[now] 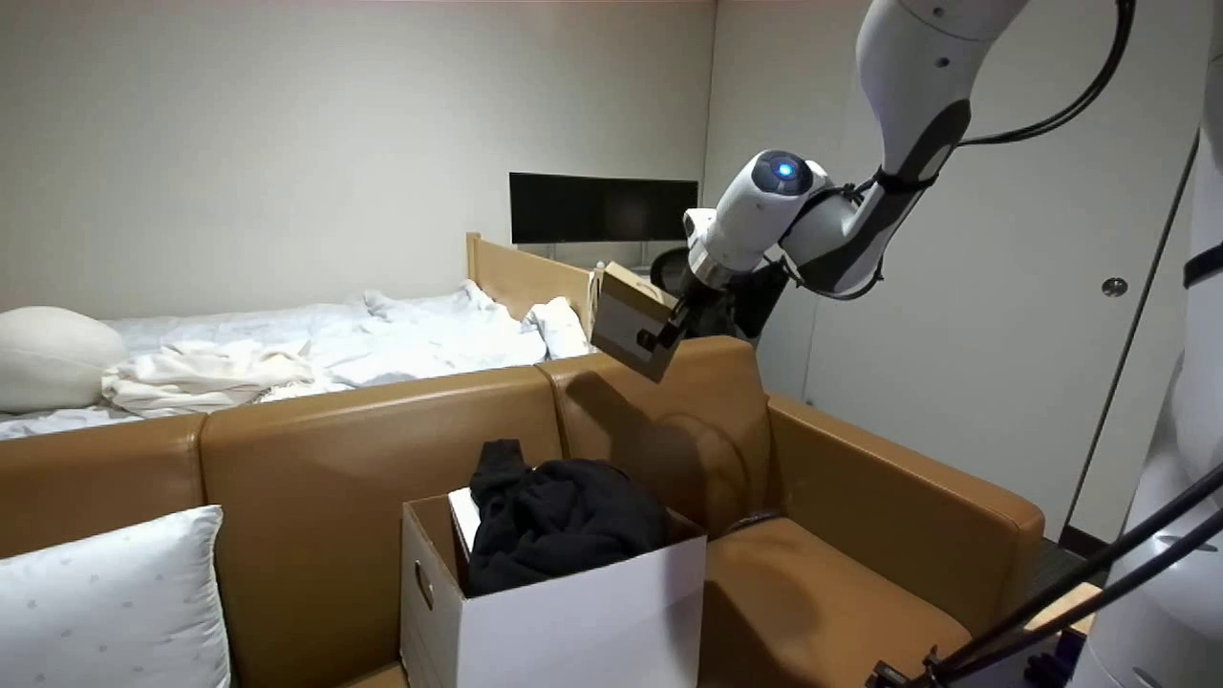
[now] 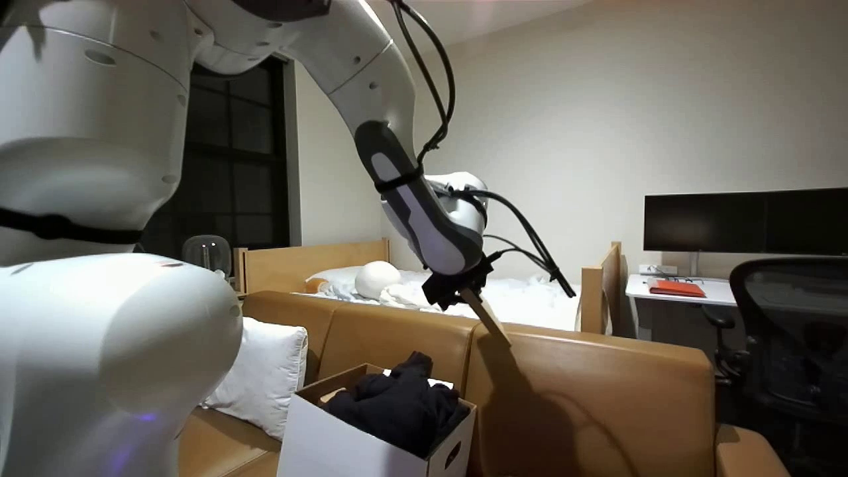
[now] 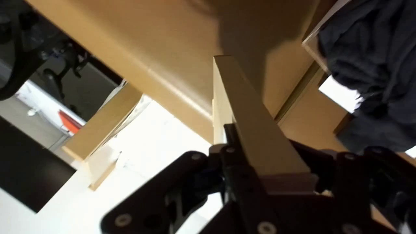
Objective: Put the brown object into the box
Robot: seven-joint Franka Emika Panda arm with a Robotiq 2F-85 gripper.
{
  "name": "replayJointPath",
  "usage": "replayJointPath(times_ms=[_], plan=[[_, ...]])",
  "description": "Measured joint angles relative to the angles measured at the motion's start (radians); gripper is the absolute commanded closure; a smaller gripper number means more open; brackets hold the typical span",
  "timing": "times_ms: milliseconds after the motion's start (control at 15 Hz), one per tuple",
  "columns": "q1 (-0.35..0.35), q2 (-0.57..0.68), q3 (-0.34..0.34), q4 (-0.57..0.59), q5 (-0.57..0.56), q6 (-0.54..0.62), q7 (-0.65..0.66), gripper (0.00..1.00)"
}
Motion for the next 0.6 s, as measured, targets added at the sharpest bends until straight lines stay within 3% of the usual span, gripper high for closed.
replayJointPath(times_ms=[133, 333, 600], plan=[[-0.003, 0.060, 0.037, -0.047, 0.033, -0.012, -0.055, 0.93], [-0.098, 0.125, 0.220, -0.104, 0.152, -0.057, -0.261, 0.93], [-0.139, 0.154, 0.361, -0.156, 0.295, -0.138, -0.514, 0.93]])
